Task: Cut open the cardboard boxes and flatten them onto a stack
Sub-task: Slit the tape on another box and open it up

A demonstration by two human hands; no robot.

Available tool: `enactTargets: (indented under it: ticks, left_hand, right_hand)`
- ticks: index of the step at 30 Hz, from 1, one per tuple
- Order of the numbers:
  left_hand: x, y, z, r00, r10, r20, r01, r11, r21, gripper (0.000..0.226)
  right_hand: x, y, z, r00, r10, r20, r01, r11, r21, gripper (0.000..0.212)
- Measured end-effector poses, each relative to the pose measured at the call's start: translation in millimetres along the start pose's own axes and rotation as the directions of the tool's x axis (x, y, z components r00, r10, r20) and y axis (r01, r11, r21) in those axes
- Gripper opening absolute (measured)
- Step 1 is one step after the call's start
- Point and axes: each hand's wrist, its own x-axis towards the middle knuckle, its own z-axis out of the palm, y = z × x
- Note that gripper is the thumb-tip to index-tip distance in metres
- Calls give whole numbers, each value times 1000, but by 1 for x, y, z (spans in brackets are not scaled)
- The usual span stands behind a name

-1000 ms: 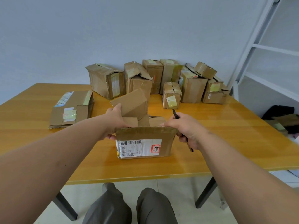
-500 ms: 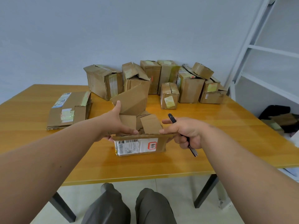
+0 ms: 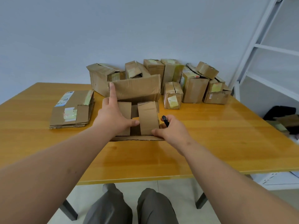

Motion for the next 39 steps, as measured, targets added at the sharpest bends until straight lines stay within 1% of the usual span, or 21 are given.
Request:
enactTargets:
  ticks: [2,4,6,8,12,17,21,22,24,28,29,31,33,35,36,37,39]
  left_hand:
    - [1,-3,3,999,0,-32,2,997,77,146]
    - [2,-4,5,999,24,-42,-17,989,145,145]
    - [4,-3,7,998,43,-42,-35,984,173,141]
    - [4,-4,6,997,62,-45,-55,988,141,135]
    - [-1,-10,1,995,83,-49,-83,997,2,122]
    - [-8,-12,-3,992,118,-35,-120,988,-95,115]
    - [-9,-9,-5,989,145,7,-144,983,-112,112]
    - [-9,-9,-5,990,144,13,-141,983,-116,112]
    - [-8,-11,-8,991,132,13,-130,983,-129,111]
    - [-3,-20,-20,995,102,-5,-101,973,-209,109]
    - [-2,-20,-23,995,101,9,-96,969,-227,107]
    - [-2,-19,-30,993,108,56,-91,964,-248,98]
    - [-1,-19,-36,990,97,101,-66,960,-273,79]
    - [3,-23,-39,990,57,130,-8,937,-348,49]
    - [4,-25,-40,991,19,135,36,920,-391,38]
    - [5,-28,-41,990,-24,138,82,899,-431,30]
    - [6,-33,-42,982,-106,156,173,832,-527,21]
  right_hand:
    - [-1,-1,5,1000,-10,-13,9,993,-121,58]
    - [-1,-7,6,1000,-21,1,21,969,-244,66]
    - [-1,-14,3,999,-31,28,39,938,-344,71]
    - [-1,-21,1,999,-14,46,31,915,-403,74]
    - [-1,-31,7,999,25,37,-5,882,-471,74]
    - [-3,-41,22,998,-19,-62,-22,798,-603,75]
    - [-1,-45,27,993,-9,-116,-65,784,-617,68]
    - [-1,-46,26,993,-3,-117,-69,789,-610,64]
    - [1,-45,22,997,9,-81,-52,836,-546,58]
    - [2,-40,2,994,16,111,18,953,-303,39]
    - [1,-38,-3,990,29,138,2,975,-220,32]
    - [-2,-33,-14,985,90,147,-81,995,-66,18]
    - [-3,-24,-21,980,157,120,-159,987,7,6]
    - [-2,-13,-24,977,187,107,-194,979,59,15]
    - [-3,-10,-24,977,189,104,-198,976,89,11]
    - [-4,-7,-24,979,177,99,-187,976,109,14]
    - [-6,-5,-23,982,163,96,-175,975,138,33]
